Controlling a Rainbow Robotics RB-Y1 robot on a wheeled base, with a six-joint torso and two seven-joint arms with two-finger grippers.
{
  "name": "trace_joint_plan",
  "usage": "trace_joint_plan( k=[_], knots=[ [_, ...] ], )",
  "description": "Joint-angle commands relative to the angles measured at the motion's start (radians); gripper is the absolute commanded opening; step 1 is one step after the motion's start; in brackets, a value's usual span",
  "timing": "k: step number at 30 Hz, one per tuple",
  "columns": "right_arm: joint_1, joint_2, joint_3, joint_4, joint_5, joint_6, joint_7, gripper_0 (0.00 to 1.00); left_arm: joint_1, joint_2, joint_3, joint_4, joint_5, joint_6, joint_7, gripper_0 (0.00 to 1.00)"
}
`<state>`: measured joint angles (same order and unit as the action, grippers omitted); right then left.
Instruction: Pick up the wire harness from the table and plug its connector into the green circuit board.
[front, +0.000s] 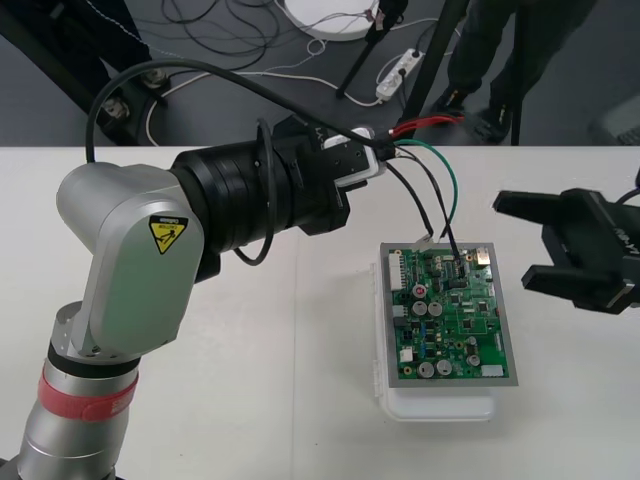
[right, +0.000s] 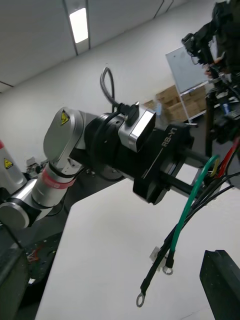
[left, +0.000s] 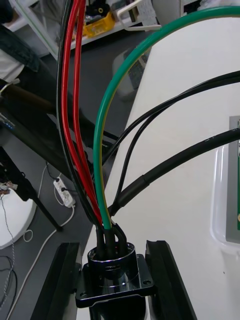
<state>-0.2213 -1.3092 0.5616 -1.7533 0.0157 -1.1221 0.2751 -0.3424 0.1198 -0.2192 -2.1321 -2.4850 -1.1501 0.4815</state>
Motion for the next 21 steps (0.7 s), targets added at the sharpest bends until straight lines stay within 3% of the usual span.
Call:
trace_joint_plan(
  k=[1,5,9,21],
  knots=[
    [0.192,-0.004,-0.250,-0.098,0.059,0.081,-0.154,1.00,0.014,-0.022,-0.031,-0.038,-0.006,0.130,0.028,0.00],
    [0.296,0.033,-0.373,-0.156,0.102,0.139,-0.238,1.00,0.014,-0.022,-0.031,-0.038,-0.006,0.136,0.028,0.00],
    [0.355,0.044,-0.422,-0.212,0.102,0.208,-0.277,1.00,0.016,-0.022,-0.031,-0.038,-0.006,0.136,0.029,0.00],
    [0.413,0.108,-0.468,-0.417,0.082,0.501,-0.294,1.00,0.022,-0.022,-0.025,-0.038,0.003,0.138,0.031,0.00]
  ],
)
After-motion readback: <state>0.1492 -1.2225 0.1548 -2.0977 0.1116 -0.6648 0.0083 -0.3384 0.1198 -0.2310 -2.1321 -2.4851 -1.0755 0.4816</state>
